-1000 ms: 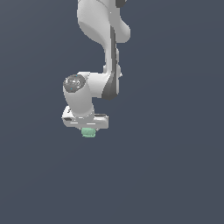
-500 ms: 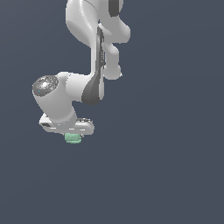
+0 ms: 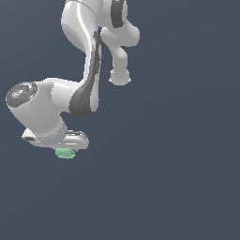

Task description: Pick up the object and move it to a goal position.

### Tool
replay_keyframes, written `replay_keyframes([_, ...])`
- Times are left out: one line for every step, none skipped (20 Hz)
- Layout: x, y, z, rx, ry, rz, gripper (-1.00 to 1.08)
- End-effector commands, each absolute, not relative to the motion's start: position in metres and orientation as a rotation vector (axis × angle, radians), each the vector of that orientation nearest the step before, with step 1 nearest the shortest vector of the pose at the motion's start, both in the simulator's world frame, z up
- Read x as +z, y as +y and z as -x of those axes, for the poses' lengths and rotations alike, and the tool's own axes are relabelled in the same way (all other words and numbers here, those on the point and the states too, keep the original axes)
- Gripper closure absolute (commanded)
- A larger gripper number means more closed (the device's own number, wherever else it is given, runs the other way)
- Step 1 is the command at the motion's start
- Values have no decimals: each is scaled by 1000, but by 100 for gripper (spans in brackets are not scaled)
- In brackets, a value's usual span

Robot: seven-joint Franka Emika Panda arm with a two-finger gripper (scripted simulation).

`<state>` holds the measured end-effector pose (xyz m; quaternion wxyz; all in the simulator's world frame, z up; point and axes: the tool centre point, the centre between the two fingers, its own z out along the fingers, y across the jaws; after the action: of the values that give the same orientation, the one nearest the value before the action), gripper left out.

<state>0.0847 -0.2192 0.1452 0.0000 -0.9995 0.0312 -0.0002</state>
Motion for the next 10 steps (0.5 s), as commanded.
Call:
replay_keyframes([148, -225, -90, 0, 97, 3140, 108])
replay_keyframes([149, -227, -91, 0, 97, 3140, 108])
replay_keyframes([149, -229, -92, 0, 97, 3140, 108])
replay_keyframes([150, -230, -94, 0, 97, 3140, 108])
replay_keyframes([150, -232, -95, 0, 97, 3140, 108])
replay_keyframes([151, -233, -95, 0, 97, 3140, 108])
replay_keyframes([151, -234, -96, 0, 97, 3140, 108])
replay_keyframes([151, -234, -97, 0, 97, 3140, 108])
replay_keyframes([151, -235, -97, 0, 97, 3140, 108])
replay_keyframes([152, -235, -98, 0, 97, 3140, 108])
